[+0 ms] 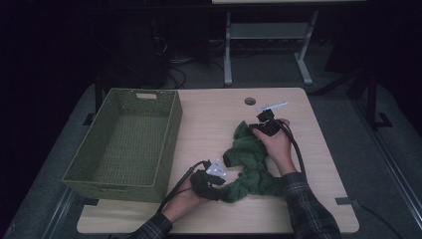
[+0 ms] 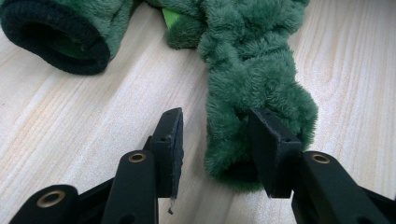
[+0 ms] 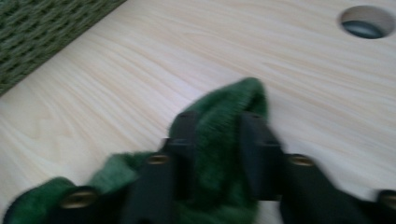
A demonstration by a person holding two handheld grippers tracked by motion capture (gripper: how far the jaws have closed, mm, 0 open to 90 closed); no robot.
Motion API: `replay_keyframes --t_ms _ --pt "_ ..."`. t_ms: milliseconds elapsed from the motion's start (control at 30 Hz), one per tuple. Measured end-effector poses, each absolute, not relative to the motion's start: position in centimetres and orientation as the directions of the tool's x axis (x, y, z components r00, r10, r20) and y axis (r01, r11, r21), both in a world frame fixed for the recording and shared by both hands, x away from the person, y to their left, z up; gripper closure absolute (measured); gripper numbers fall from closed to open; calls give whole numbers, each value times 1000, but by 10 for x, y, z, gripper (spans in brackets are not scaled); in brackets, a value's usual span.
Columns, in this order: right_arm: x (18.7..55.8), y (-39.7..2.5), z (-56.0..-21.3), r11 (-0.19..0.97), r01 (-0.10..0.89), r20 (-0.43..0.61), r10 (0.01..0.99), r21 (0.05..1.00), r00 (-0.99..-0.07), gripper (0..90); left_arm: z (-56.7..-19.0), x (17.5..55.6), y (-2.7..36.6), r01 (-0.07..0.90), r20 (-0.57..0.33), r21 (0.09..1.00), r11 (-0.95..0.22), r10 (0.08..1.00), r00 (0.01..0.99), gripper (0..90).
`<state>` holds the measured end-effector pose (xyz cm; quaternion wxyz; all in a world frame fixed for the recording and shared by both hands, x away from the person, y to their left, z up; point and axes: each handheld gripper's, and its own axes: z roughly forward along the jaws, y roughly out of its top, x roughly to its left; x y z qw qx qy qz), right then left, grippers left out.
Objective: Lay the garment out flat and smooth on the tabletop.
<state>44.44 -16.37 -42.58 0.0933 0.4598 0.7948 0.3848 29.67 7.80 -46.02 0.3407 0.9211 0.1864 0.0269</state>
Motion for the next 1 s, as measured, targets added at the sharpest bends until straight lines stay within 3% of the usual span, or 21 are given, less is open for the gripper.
replay_keyframes --t_ms 33,267,400,467,767,1000 --pt "445 -160 -426 287 664 209 800 691 -563 587 -460 297 78 325 -78 638 -698 361 929 559" --pt "454 -141 -441 314 699 189 819 643 -542 532 -461 296 77 329 -79 644 -691 368 927 561" --pt "454 -139 -448 335 701 173 820 630 -546 815 -461 296 77 327 -80 645 -691 365 928 567" --pt "454 -142 -446 326 695 167 824 641 -541 862 -461 295 77 324 -77 645 -692 363 928 572" --pt "458 -175 -422 280 624 117 848 729 -517 873 -461 295 77 329 -88 645 -690 359 929 599" --pt "469 -211 -433 225 648 120 889 727 -443 872 -460 295 76 333 -92 639 -693 361 928 604"
